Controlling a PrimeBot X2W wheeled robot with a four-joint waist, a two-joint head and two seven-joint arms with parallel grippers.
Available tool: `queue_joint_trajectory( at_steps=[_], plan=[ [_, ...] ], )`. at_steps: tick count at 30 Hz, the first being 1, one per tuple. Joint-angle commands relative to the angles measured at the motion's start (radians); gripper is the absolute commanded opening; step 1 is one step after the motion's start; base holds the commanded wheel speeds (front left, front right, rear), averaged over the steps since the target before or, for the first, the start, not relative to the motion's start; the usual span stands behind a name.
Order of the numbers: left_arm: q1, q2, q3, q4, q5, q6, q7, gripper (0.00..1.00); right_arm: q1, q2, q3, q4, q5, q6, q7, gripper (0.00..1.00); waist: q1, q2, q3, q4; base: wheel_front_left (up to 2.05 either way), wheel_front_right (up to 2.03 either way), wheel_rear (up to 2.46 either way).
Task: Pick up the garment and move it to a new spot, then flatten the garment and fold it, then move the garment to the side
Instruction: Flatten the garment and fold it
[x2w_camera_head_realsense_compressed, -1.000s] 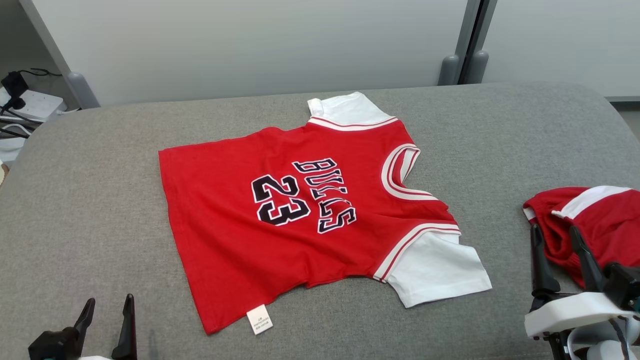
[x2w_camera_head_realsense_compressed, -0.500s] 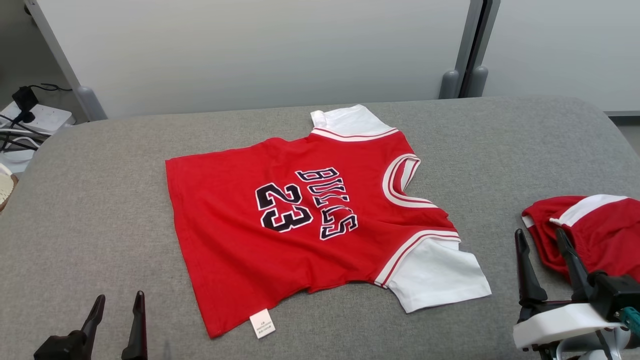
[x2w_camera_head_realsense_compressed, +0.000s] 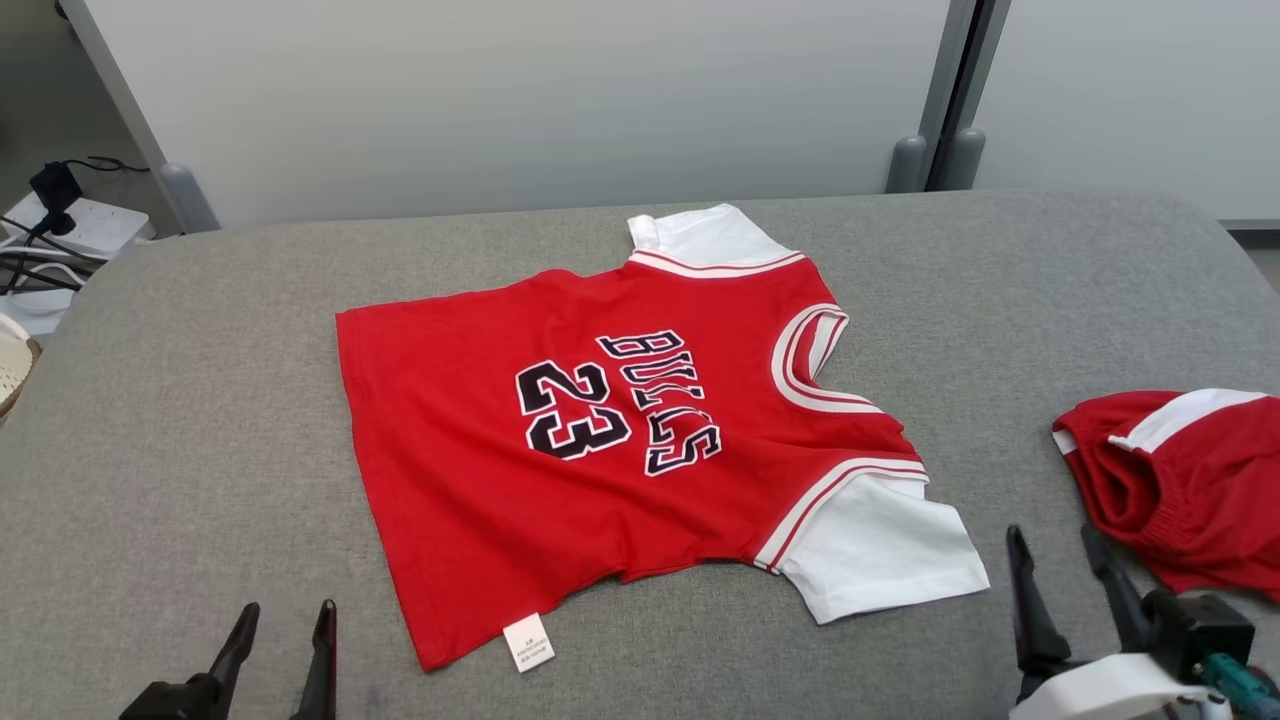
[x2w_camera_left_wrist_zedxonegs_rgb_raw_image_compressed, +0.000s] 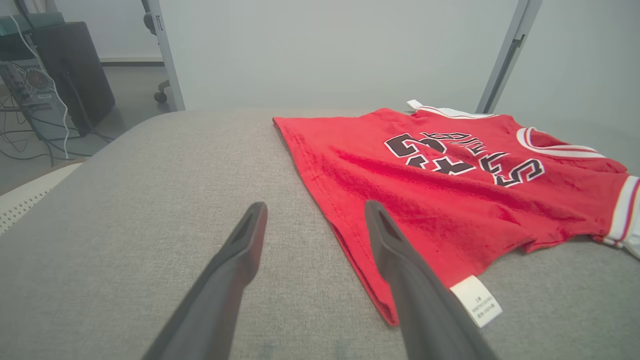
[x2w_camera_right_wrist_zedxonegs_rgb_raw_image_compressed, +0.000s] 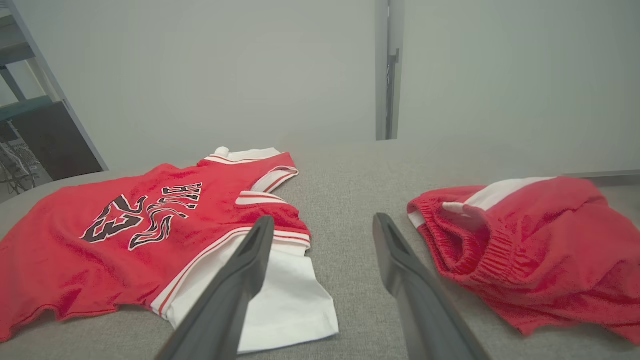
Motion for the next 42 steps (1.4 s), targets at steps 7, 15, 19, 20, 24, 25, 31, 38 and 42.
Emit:
queue_joint_trajectory(
  at_steps=[7, 15, 19, 20, 24, 25, 31, 38, 42],
  plan=[
    [-0.02, 0.045, -0.043, -0.031, -0.036, 0.003, -0.006, 1.0, -0.081, -0.009, 0.051, 0.169, 0.068, 0.0, -0.013, 1.0, 0.0, -0.0001, 0.033, 0.021, 0.0, 0.0, 0.0],
    [-0.036, 0.101, -0.128, -0.064, -0.078, 0.003, -0.006, 1.0, -0.158, -0.009, 0.01, 0.285, 0.106, 0.0, -0.014, 1.0, 0.0, -0.0001, 0.101, 0.068, 0.0, 0.0, 0.0],
    [-0.047, 0.126, -0.15, -0.078, -0.104, 0.003, -0.006, 1.0, -0.178, -0.009, 0.0, 0.317, 0.114, 0.0, -0.014, 1.0, 0.0, -0.0001, 0.13, 0.087, 0.0, 0.0, 0.0],
    [-0.05, 0.131, -0.154, -0.081, -0.109, 0.003, -0.006, 1.0, -0.181, -0.009, 0.001, 0.324, 0.117, 0.0, -0.014, 1.0, 0.0, -0.0001, 0.136, 0.091, 0.0, 0.0, 0.0],
    [-0.055, 0.146, -0.163, -0.089, -0.125, 0.003, -0.006, 1.0, -0.187, -0.009, 0.007, 0.362, 0.123, 0.0, -0.014, 0.98, 0.0, -0.0001, 0.151, 0.099, 0.0, 0.0, 0.0],
    [-0.057, 0.147, -0.163, -0.09, -0.128, 0.003, -0.006, 1.0, -0.188, -0.009, 0.008, 0.374, 0.125, 0.0, -0.014, 0.95, 0.0, -0.0001, 0.153, 0.1, 0.0, 0.0, 0.0],
    [-0.07, 0.152, -0.172, -0.102, -0.138, 0.003, -0.006, 1.0, -0.195, -0.009, 0.016, 0.398, 0.132, 0.0, -0.014, 0.0, 0.0, -0.0001, 0.162, 0.093, 0.0, 0.0, 0.0],
    [-0.081, 0.15, -0.221, -0.141, -0.159, 0.003, -0.006, 1.0, -0.186, -0.009, 0.028, 0.368, 0.138, 0.0, -0.014, 0.0, 0.0, -0.0001, 0.169, 0.072, 0.0, 0.0, 0.0],
    [-0.088, 0.147, -0.286, -0.125, -0.209, 0.003, -0.006, 1.0, -0.176, -0.009, 0.051, 0.344, 0.134, 0.0, -0.014, 0.0, 0.0, -0.0001, 0.177, 0.05, 0.0, 0.0, 0.0]
  ],
)
